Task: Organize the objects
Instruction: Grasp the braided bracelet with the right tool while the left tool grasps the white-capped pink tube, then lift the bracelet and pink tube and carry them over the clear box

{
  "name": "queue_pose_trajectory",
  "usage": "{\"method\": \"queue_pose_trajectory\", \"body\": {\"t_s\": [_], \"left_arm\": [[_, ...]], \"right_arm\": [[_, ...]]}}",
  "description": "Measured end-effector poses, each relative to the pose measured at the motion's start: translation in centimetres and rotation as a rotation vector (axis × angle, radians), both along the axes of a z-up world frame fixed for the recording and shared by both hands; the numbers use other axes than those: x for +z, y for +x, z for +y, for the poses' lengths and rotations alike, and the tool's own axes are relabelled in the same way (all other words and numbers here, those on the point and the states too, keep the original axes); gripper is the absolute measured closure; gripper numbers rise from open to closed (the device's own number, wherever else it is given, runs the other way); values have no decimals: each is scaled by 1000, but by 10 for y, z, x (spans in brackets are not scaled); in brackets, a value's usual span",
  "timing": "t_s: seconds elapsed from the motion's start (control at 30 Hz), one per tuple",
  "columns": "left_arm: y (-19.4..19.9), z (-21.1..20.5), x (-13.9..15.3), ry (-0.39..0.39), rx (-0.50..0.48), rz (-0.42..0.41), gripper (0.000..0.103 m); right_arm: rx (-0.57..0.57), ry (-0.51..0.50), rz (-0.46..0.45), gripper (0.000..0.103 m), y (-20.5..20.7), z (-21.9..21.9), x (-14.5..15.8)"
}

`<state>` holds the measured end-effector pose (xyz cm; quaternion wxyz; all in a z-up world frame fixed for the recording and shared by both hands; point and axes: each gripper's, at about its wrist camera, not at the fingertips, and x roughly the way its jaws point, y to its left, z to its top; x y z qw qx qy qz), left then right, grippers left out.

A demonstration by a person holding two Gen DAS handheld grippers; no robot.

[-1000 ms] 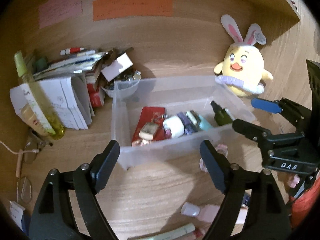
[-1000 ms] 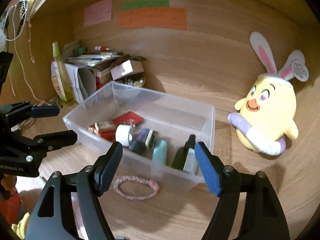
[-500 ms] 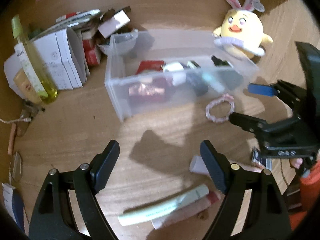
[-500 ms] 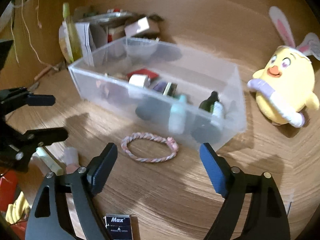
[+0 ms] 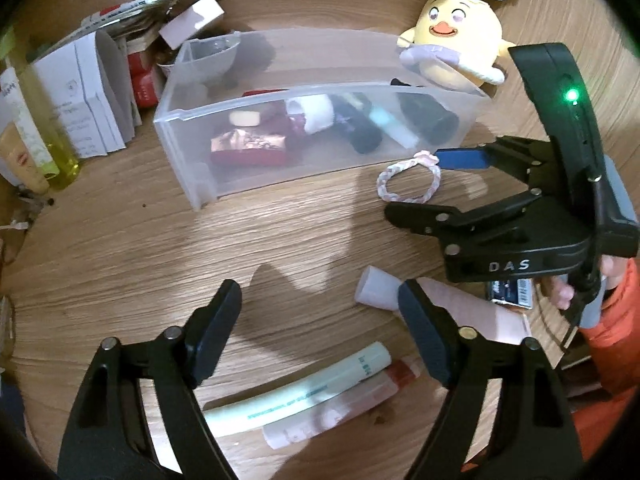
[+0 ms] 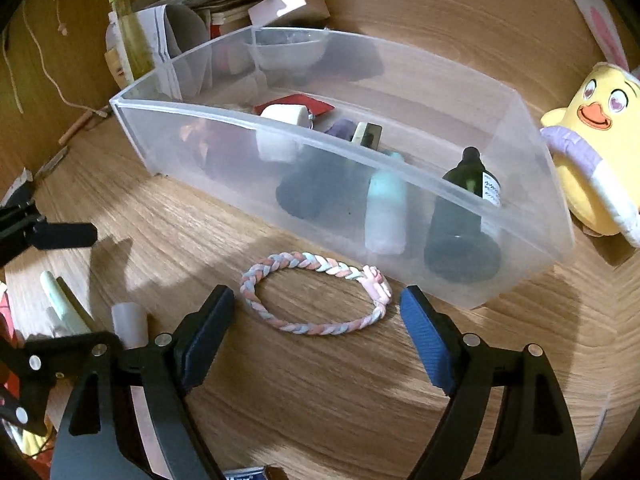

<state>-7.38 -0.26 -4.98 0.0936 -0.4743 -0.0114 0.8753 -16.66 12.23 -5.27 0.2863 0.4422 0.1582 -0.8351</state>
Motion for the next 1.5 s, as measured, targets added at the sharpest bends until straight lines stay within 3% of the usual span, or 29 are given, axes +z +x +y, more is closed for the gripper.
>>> {"method": "queue_pose_trajectory", "body": {"t_s": [0.1, 0.23, 0.37, 0.53, 0.7, 0.8, 0.93, 1.5], "left_arm": [[0, 2, 1, 5, -11, 3, 28], [1, 6, 2, 14, -25, 6, 30], [0, 11, 0, 30, -50, 3, 42], [-4, 17, -3, 66, -78, -13, 59], [-7, 18, -6, 95, -85, -11, 61], [-9, 17, -7, 126, -79, -17, 68], [-9, 16, -6, 104, -56, -1, 69], [2, -34, 33, 109, 124, 116, 70]], "right_arm": [[2, -9, 8, 28, 4, 0, 1], [2, -16, 17, 46, 2, 0, 3], [1, -22, 24, 70, 1, 0, 4], [0, -36, 17, 86, 2, 4, 5], [-2, -53, 14, 89, 7, 10, 7], [-4, -67, 21, 90, 11, 14, 10], [-8, -90, 30, 92, 16, 20, 17], [-38, -153, 123, 93, 36, 41, 53]]}}
